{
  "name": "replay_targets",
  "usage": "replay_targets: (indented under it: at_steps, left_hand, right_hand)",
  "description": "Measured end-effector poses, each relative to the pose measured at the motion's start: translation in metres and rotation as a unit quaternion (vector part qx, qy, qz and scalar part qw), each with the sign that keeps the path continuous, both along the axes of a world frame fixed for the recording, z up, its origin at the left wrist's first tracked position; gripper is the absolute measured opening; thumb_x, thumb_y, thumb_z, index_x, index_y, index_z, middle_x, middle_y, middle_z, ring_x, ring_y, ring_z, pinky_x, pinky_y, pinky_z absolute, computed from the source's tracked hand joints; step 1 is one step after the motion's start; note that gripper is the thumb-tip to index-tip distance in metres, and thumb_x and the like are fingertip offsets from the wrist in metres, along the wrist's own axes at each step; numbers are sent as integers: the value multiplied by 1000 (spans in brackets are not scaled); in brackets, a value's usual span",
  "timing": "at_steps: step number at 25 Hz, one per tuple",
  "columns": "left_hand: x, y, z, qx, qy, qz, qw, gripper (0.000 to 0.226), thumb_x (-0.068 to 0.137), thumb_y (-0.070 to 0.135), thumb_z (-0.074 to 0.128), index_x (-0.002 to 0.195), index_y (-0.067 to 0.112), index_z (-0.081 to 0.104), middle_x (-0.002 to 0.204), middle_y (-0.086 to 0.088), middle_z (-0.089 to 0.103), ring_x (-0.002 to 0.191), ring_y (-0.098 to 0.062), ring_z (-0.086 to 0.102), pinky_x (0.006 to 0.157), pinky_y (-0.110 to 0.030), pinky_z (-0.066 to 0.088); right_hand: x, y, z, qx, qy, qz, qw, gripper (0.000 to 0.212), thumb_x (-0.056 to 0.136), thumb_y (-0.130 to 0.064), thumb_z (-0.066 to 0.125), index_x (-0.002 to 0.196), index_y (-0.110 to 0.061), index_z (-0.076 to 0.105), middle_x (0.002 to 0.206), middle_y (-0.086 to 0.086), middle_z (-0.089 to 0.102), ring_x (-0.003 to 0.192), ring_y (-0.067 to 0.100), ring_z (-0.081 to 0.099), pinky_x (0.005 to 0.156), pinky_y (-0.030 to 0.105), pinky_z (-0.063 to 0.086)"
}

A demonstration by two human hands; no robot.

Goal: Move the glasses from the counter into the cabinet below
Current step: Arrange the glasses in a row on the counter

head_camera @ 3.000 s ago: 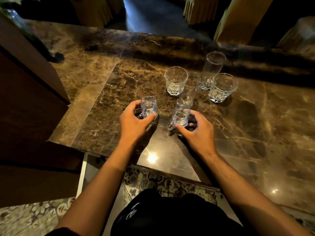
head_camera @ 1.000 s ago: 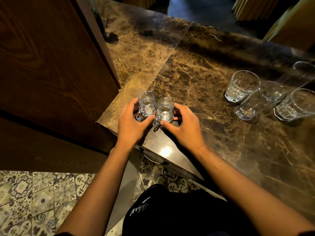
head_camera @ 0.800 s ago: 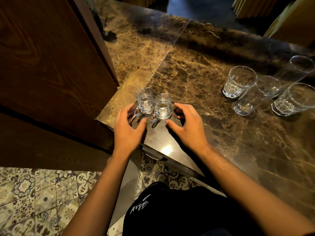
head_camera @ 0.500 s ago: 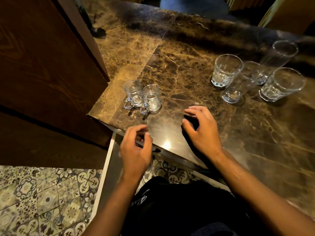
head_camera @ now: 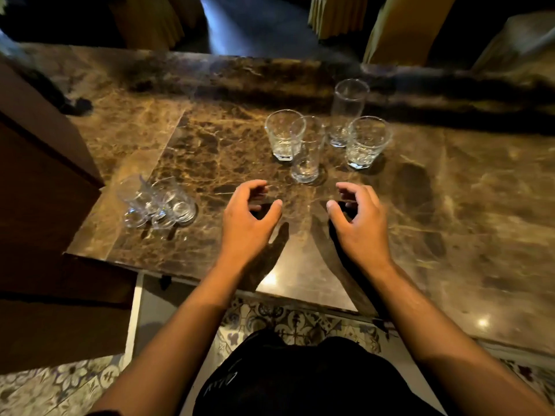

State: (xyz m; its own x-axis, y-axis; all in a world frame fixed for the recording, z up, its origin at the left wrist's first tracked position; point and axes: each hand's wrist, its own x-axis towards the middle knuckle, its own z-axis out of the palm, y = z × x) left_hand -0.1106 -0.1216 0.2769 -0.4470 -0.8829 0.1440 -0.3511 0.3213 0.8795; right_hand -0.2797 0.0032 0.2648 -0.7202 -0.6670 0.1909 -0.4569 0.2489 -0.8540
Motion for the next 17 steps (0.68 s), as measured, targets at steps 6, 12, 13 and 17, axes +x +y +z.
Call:
replay_targets:
  at_steps: [6,12,13,17]
  left_hand:
    - [-46,-25,-3,-24,10,21,999,53,81,44,74,127,25,57,121,8,61,110,-3,60,94,-30,56]
    - [-59,-76,-8,22,18,51,998,65,81,28,77,138,23,48,133,2,55,121,-9,56,102,-39,52]
    - [-61,-85,-8,36,16,36,999,70,80,29,79,141,23,45,137,3,53,125,-9,54,106,-38,50]
    - [-74,-107,-8,33,8,-33,999,84,77,36,84,147,26,38,145,7,48,132,-6,48,111,-29,43]
  right_hand:
    - [-47,-3,-1,-7,-32,-90,995,42,85,-41,67,125,-33,58,117,-14,55,100,-4,60,87,18,54]
    - [-80,-24,-10,15,-63,-120,991,72,81,-37,79,143,-21,46,133,-1,54,117,8,57,101,33,53]
    - [-84,-28,-11,20,-65,-119,991,76,80,-37,80,145,-20,44,136,0,52,119,7,55,103,32,52]
    - [-95,-43,-13,23,-73,-113,991,88,76,-38,84,149,-22,38,145,-1,48,125,5,51,101,22,48]
